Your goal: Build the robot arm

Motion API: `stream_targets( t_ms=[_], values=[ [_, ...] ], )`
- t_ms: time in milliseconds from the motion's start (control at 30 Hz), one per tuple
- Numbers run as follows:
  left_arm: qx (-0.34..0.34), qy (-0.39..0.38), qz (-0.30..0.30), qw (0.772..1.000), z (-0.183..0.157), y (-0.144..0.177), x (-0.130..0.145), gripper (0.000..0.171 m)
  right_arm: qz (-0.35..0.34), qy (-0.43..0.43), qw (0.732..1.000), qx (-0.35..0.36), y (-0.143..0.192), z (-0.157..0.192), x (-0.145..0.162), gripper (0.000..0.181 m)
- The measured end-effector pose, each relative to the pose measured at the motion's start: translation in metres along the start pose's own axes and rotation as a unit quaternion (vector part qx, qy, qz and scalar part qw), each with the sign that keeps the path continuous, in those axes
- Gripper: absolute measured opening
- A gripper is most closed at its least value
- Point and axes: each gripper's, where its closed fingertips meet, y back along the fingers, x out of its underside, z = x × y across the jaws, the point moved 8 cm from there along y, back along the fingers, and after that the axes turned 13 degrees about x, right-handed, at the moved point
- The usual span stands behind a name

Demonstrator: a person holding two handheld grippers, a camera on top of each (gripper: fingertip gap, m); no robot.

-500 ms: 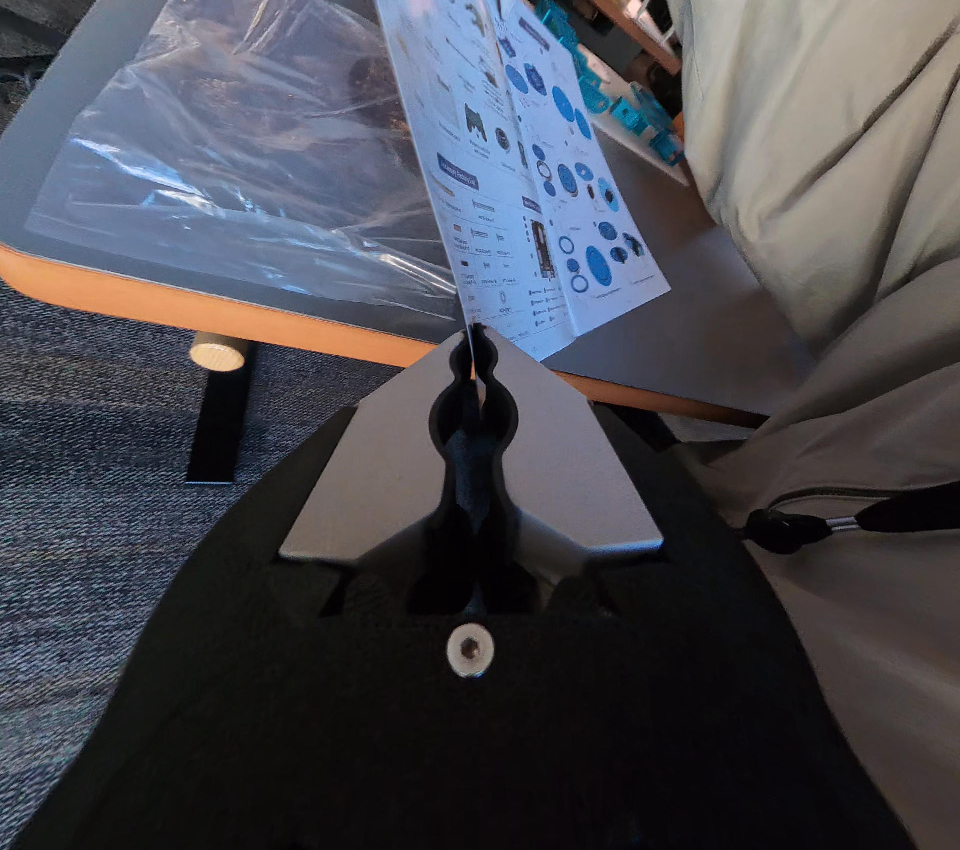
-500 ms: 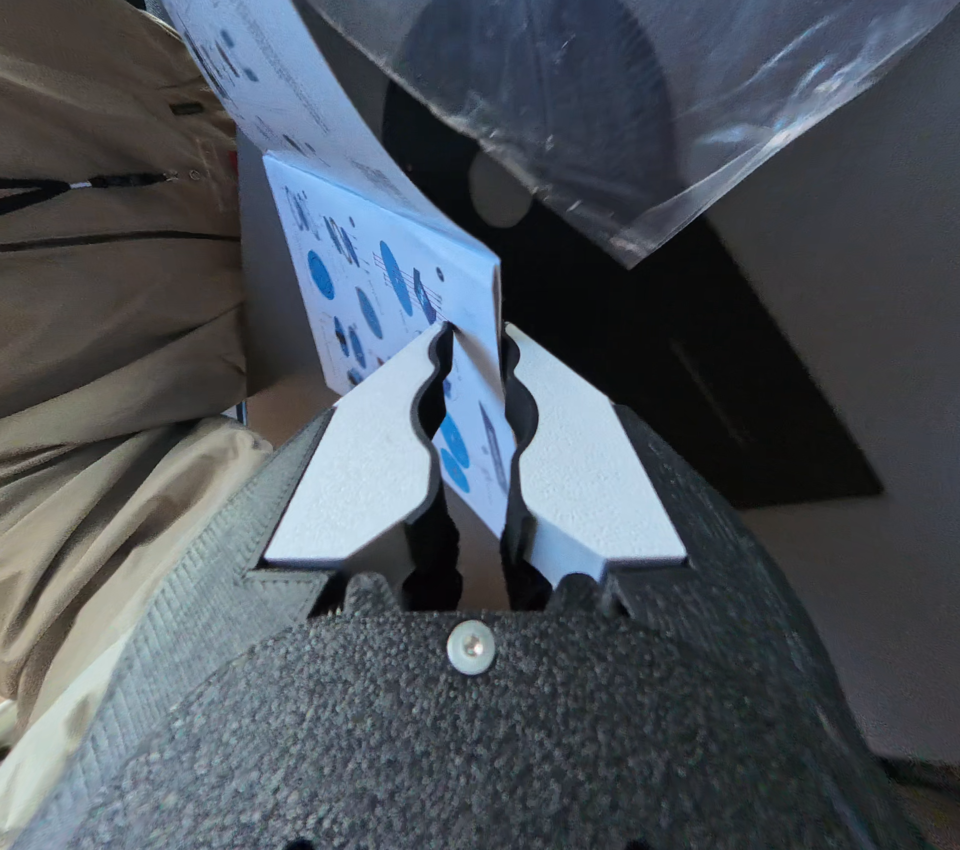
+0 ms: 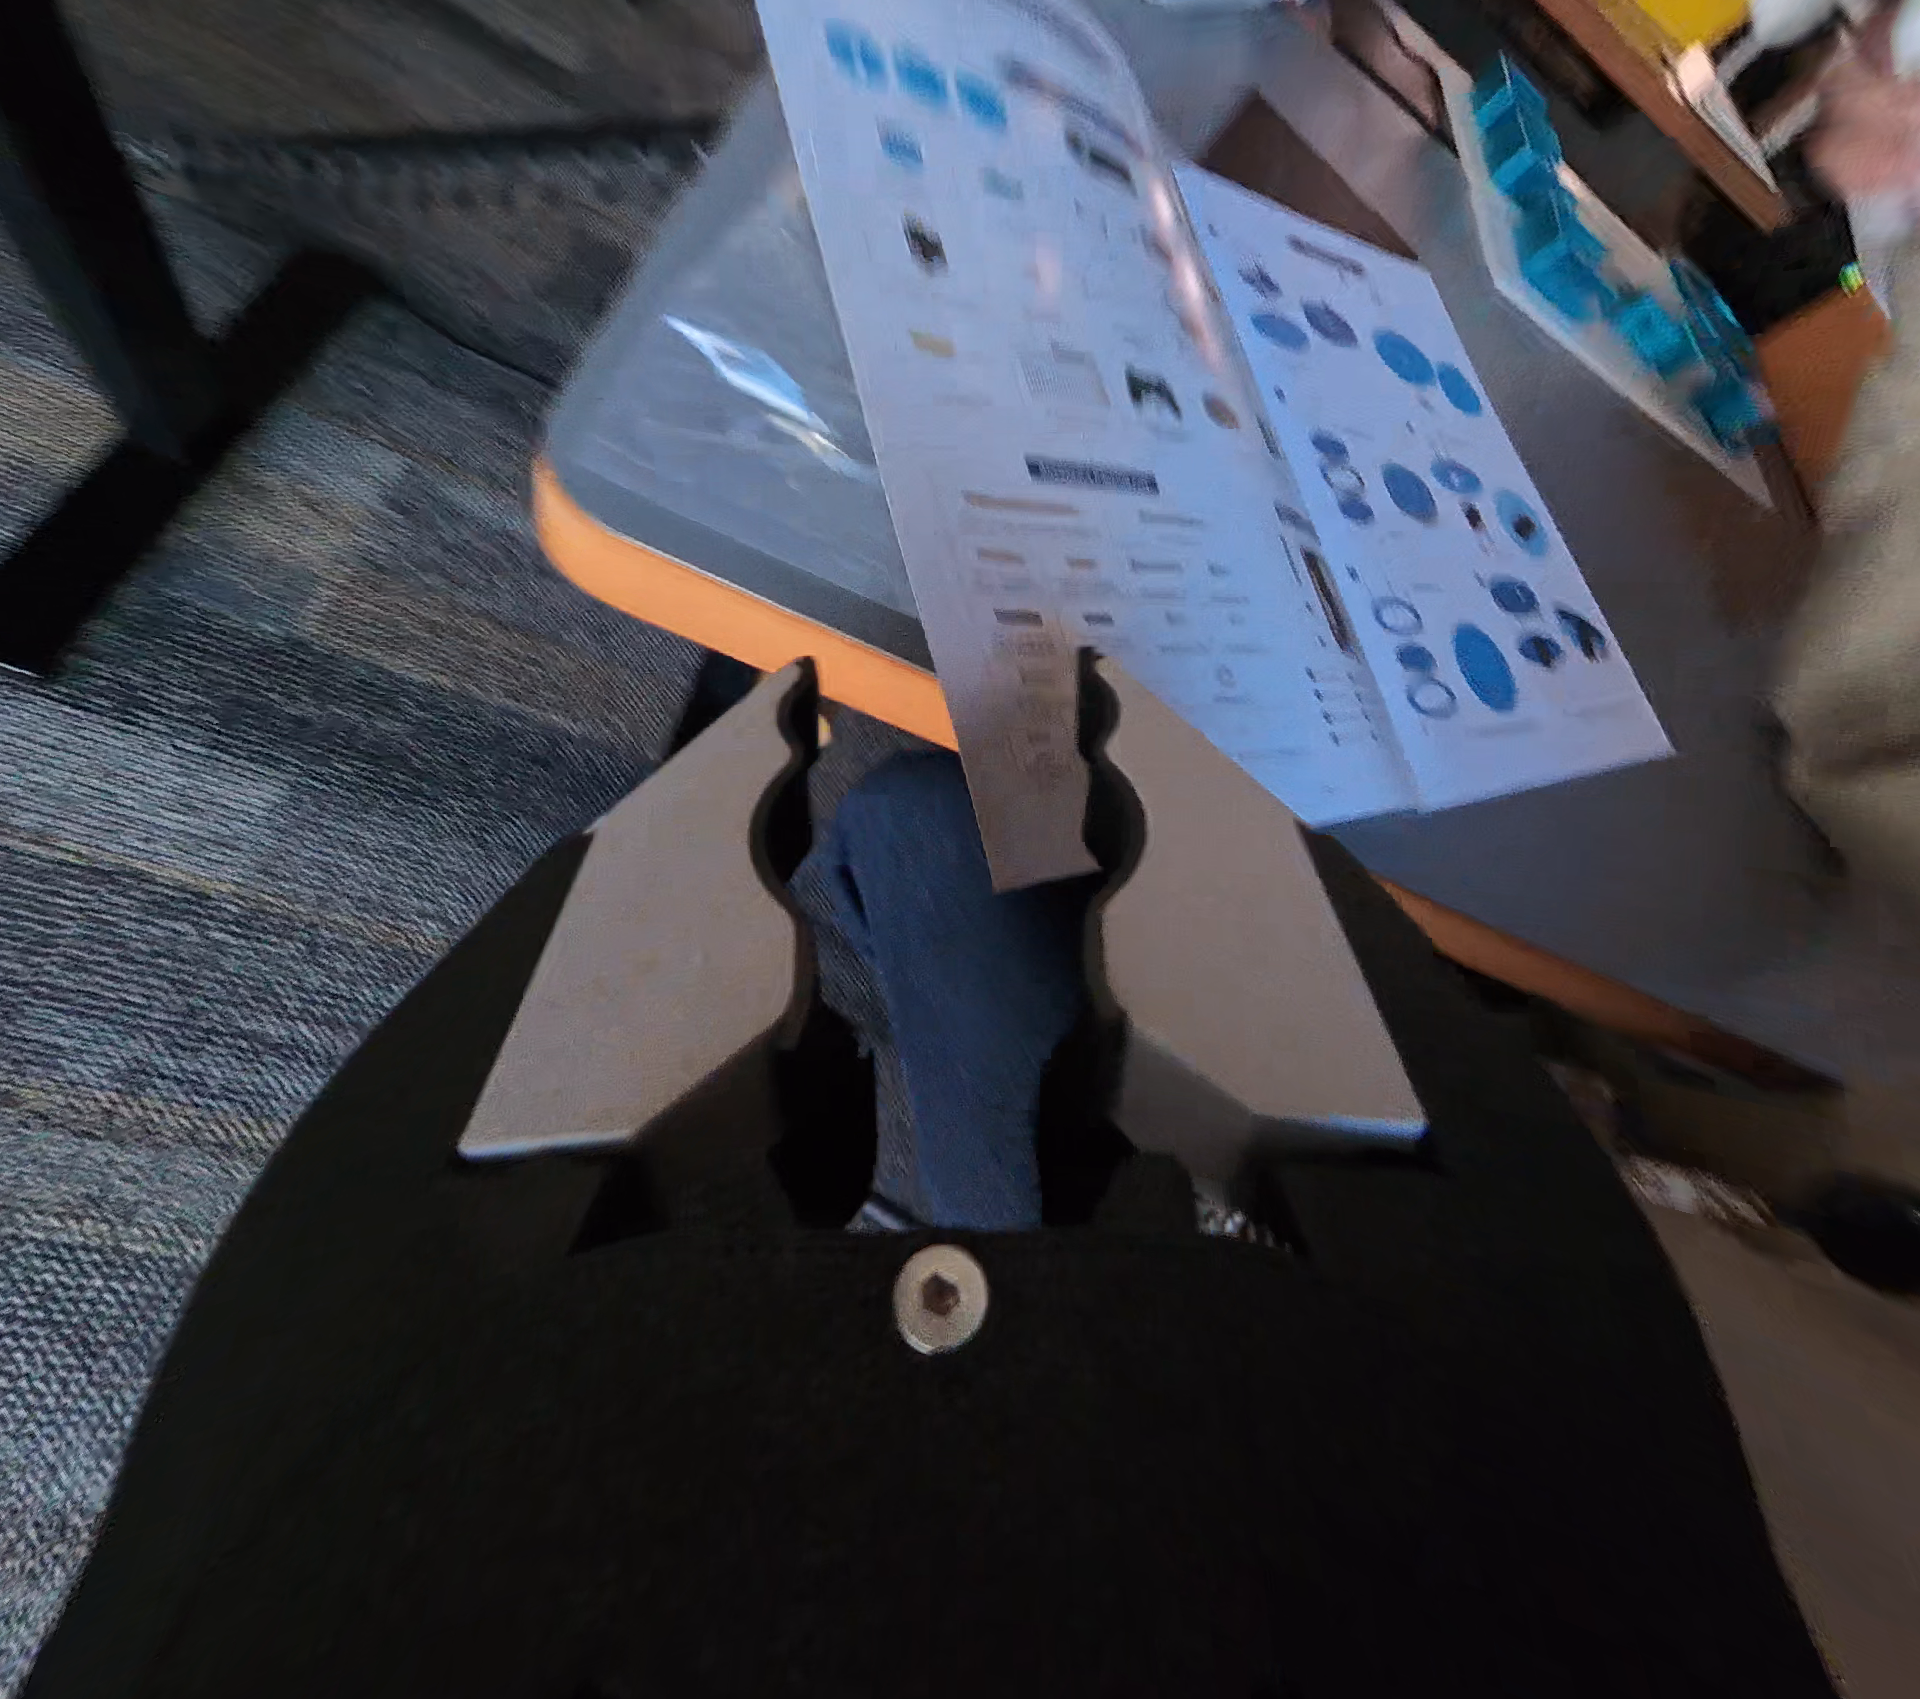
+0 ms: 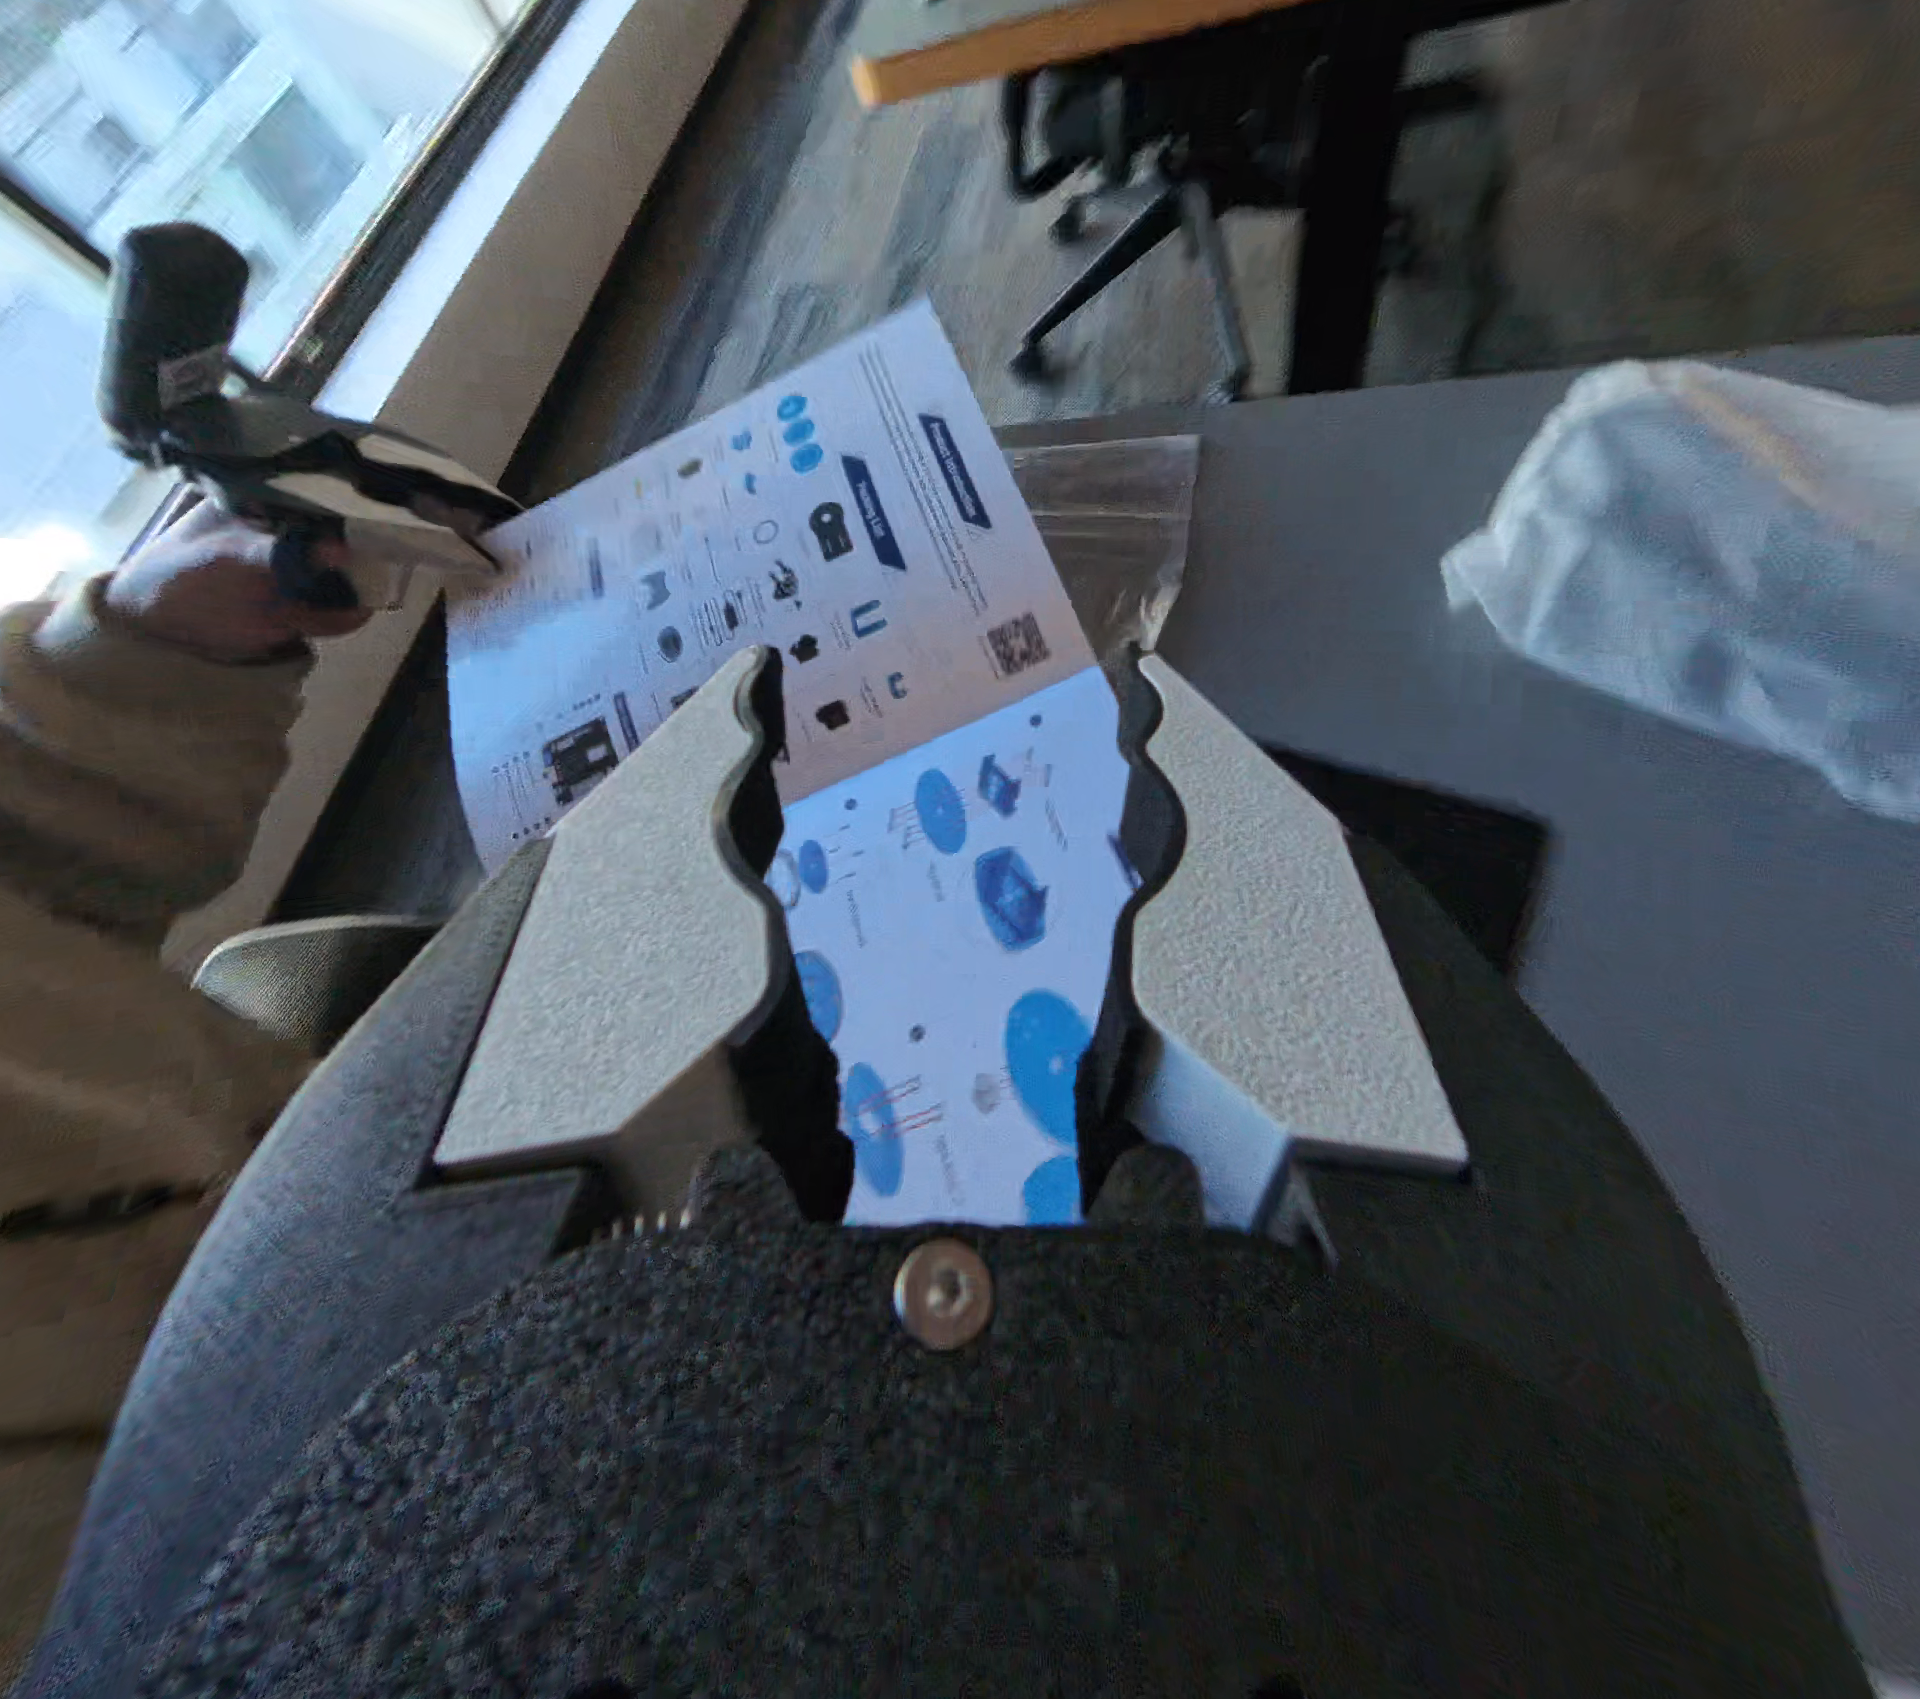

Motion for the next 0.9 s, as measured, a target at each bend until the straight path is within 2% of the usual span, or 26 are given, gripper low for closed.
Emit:
stream_targets(
  t_ms=[67,167,233,300,367,433,500,600,700,767,900],
  values=[
    [-0.05,-0.014,-0.059,0.997,0.005,0.017,-0.007,0.07,-0.044,-0.028,0.997,0.058,0.041,0.028,0.049,0.07],
    [-0.108,-0.088,-0.145,0.98,-0.018,0.048,-0.021,0.071,-0.065,-0.059,0.989,0.118,0.083,0.072,0.124,0.077],
    [-0.089,-0.132,-0.19,0.969,-0.051,0.05,-0.028,0.071,-0.075,-0.056,0.982,0.167,0.096,0.094,0.165,0.076],
    [-0.034,-0.146,-0.198,0.969,-0.087,0.032,-0.027,0.071,-0.085,-0.042,0.977,0.193,0.097,0.114,0.192,0.075],
    [0.029,-0.145,-0.163,0.975,-0.121,-0.006,-0.015,0.071,-0.099,-0.046,0.975,0.195,0.092,0.127,0.202,0.072],
    [0.057,-0.152,-0.128,0.978,-0.148,-0.045,0.001,0.069,-0.108,-0.05,0.976,0.182,0.081,0.135,0.204,0.072],
    [0.05,-0.171,-0.09,0.98,-0.163,-0.079,0.017,0.068,-0.11,-0.04,0.975,0.187,0.074,0.139,0.207,0.072],
    [-0.008,-0.164,-0.043,0.985,-0.164,-0.109,0.029,0.046,-0.098,-0.036,0.978,0.183,0.07,0.139,0.214,0.072],
    [-0.016,-0.152,-0.012,0.988,-0.158,-0.128,0.022,0.042,-0.099,-0.049,0.976,0.188,0.075,0.134,0.215,0.065],
    [-0.019,-0.147,0.02,0.989,-0.148,-0.143,0.007,0.042,-0.09,-0.061,0.978,0.179,0.073,0.129,0.213,0.066],
    [-0.001,-0.137,0.084,0.987,-0.128,-0.187,-0.025,0.043,-0.081,-0.056,0.974,0.204,0.061,0.109,0.205,0.064]
  ],
)
